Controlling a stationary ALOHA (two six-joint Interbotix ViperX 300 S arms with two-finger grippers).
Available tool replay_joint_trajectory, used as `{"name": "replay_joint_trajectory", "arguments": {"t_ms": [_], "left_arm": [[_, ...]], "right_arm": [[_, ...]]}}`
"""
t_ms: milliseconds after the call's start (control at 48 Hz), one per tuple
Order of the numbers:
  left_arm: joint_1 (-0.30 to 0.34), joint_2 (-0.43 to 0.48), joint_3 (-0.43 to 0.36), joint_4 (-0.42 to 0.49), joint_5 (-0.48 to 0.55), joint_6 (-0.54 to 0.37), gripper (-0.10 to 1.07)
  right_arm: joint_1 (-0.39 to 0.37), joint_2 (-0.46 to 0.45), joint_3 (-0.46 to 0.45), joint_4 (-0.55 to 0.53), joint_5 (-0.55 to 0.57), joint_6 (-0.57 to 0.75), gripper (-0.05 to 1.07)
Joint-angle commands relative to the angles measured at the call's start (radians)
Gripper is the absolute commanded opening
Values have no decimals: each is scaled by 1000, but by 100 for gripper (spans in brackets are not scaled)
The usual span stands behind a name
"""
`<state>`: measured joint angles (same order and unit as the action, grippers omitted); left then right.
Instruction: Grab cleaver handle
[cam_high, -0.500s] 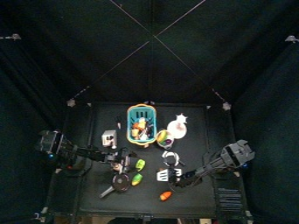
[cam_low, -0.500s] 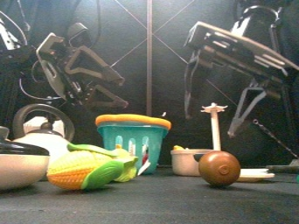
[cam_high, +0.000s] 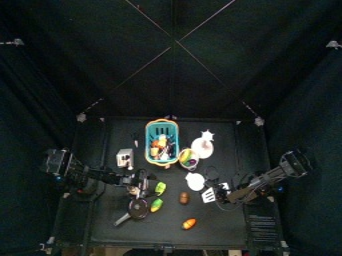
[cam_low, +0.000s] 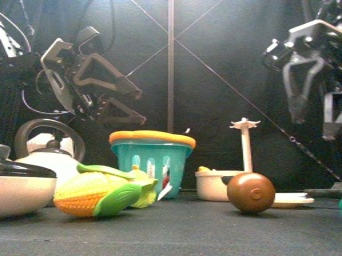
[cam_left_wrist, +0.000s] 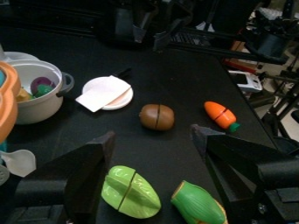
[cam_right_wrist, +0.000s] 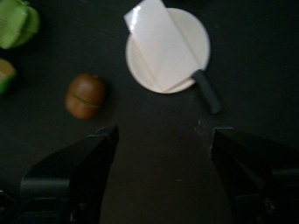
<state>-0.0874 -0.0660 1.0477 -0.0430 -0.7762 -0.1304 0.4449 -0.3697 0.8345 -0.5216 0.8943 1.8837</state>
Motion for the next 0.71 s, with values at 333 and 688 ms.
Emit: {"name": "replay_joint_trajectory", "arguments": {"t_ms": [333, 688], "left_arm": [[6, 6, -6, -2, -9, 0, 102], [8, 8, -8, -2, -9, 0, 102]], "right_arm": [[-100, -29, 196, -48, -202, -104, 101], [-158, 75, 210, -161, -284, -107, 101]]}}
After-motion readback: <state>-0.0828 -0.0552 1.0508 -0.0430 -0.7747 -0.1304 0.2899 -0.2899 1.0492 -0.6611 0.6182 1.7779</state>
